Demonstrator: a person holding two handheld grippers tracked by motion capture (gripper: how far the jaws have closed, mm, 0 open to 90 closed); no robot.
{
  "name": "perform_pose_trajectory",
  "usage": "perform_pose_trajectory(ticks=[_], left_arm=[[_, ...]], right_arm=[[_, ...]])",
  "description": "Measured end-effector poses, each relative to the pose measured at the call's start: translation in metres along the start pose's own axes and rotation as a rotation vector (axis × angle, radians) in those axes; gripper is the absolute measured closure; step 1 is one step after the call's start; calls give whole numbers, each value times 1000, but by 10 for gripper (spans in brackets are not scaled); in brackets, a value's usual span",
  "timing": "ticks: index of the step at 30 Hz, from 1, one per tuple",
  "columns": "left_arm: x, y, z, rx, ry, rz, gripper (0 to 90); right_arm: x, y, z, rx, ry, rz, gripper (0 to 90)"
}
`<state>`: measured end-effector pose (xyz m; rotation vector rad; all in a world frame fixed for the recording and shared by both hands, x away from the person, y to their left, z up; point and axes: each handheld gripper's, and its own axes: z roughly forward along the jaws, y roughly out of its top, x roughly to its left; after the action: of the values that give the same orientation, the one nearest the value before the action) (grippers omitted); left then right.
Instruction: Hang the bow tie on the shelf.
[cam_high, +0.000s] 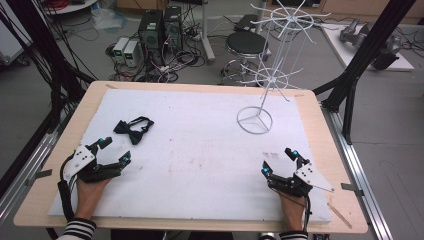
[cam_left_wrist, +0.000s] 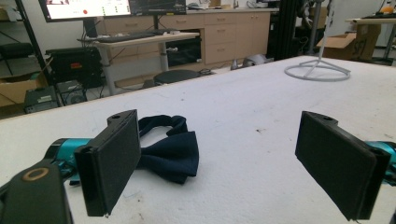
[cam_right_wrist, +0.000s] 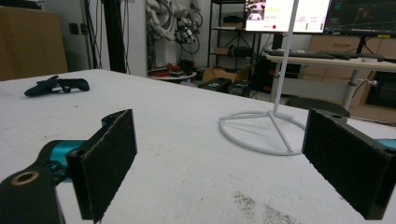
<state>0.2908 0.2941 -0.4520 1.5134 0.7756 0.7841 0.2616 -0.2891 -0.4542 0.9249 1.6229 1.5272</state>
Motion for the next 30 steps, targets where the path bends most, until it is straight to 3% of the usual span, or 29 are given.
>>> perform_pose_trajectory(ticks=[22, 30], left_arm=[[1, 1, 1, 10, -5, -5, 141], [6, 8, 5, 48, 3, -1, 139]], right_arm=[[0, 0, 0, 1, -9, 6, 92], [-1, 0, 0, -2, -9, 9, 92]])
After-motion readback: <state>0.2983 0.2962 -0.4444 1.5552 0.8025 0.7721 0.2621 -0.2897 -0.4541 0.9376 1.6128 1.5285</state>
